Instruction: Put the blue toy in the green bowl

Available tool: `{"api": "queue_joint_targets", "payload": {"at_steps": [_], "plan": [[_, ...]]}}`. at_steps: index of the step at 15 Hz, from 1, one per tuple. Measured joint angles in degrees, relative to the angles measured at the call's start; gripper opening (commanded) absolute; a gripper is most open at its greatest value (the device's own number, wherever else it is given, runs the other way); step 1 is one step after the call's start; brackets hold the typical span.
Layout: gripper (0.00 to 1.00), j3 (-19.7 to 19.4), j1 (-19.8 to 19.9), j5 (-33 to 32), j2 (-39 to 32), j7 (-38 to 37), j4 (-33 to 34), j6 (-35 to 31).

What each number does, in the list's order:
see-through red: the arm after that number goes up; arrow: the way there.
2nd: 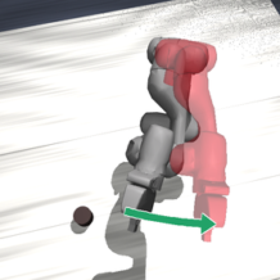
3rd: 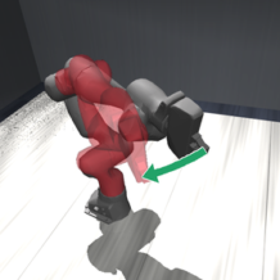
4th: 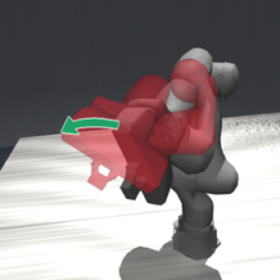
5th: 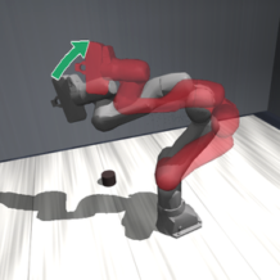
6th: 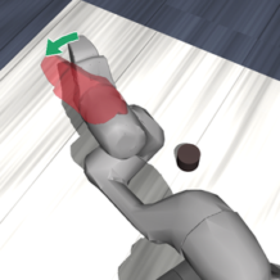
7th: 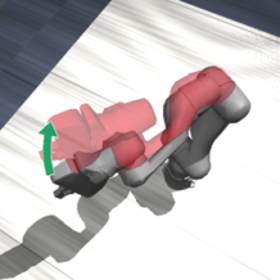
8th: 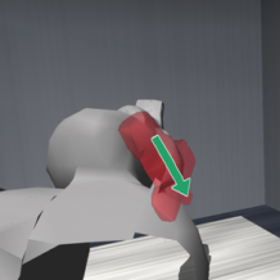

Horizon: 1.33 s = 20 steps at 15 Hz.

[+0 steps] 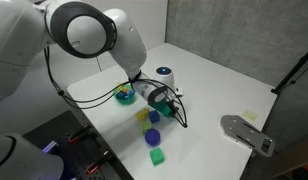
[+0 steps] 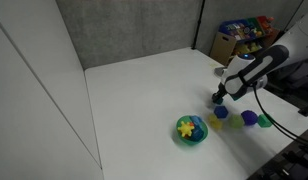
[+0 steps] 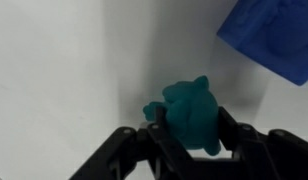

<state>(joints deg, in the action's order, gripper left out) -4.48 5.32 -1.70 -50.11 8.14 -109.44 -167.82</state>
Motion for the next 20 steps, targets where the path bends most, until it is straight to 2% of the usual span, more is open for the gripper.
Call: {"api": "queue_joint_targets", "payload": {"at_steps": [5, 9, 16, 20], "plan": [[0.24, 0.18, -1.09, 0.00, 4.36, 0.00, -1.10, 0.00], [0.24, 3.04, -2.42, 0.00, 10.08, 0.00, -5.38, 0.15], [0.24, 13.51, -1.38, 1.27, 21.78, 1.72, -15.51, 4.32], [0.24, 21.62, 2.13, 8.25, 27.61, 9.05, -20.99, 8.11]]}}
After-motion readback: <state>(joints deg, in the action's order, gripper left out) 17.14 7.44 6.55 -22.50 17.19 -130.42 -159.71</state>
